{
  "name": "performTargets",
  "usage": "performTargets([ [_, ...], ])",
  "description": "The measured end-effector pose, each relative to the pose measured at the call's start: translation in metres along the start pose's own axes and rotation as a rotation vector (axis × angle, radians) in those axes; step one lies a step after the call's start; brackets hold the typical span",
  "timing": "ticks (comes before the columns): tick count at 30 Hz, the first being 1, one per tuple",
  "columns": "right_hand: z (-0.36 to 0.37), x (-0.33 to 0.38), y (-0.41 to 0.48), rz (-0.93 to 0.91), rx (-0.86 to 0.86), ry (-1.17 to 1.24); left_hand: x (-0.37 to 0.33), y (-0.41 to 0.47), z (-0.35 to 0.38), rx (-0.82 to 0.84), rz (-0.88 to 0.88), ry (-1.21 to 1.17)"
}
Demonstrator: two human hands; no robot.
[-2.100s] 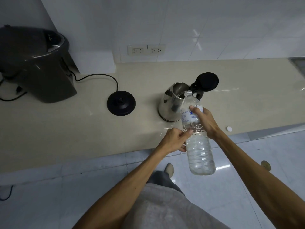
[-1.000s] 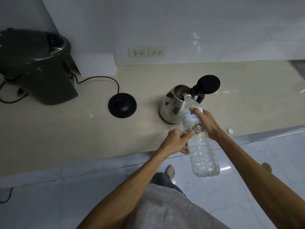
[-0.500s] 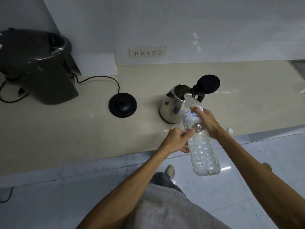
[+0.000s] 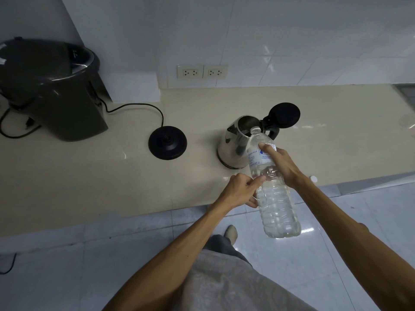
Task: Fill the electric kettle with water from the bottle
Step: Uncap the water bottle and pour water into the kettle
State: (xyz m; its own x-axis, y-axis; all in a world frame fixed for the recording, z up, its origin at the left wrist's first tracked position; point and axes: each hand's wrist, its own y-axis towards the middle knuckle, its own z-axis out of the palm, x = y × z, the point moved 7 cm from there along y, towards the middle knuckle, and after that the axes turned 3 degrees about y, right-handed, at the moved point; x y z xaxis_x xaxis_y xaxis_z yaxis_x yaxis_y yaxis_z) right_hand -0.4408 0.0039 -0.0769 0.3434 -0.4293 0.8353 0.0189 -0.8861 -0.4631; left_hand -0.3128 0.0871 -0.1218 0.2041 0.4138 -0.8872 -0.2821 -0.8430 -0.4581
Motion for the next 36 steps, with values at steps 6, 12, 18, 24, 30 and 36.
performTargets([
  [6,0.001,-0.003,0.0,0.004,0.013,0.001,0.001,-0.002,0.001,0.001,0.001,0.0],
  [12,0.0,-0.004,-0.001,0.01,0.013,0.005,0.002,-0.003,0.002,0.008,0.004,0.0],
  [18,0.0,-0.002,-0.003,-0.003,0.002,-0.011,0.0,-0.005,0.002,0.015,0.018,0.007],
  [24,0.0,0.001,-0.006,-0.027,0.004,-0.02,-0.001,-0.006,0.001,0.009,0.016,0.014],
  [30,0.0,0.004,-0.005,-0.025,0.01,-0.019,-0.001,-0.005,0.0,-0.002,0.015,0.005],
  [36,0.0,0.008,-0.006,-0.037,0.021,-0.021,-0.003,-0.006,0.001,-0.003,0.019,-0.005],
])
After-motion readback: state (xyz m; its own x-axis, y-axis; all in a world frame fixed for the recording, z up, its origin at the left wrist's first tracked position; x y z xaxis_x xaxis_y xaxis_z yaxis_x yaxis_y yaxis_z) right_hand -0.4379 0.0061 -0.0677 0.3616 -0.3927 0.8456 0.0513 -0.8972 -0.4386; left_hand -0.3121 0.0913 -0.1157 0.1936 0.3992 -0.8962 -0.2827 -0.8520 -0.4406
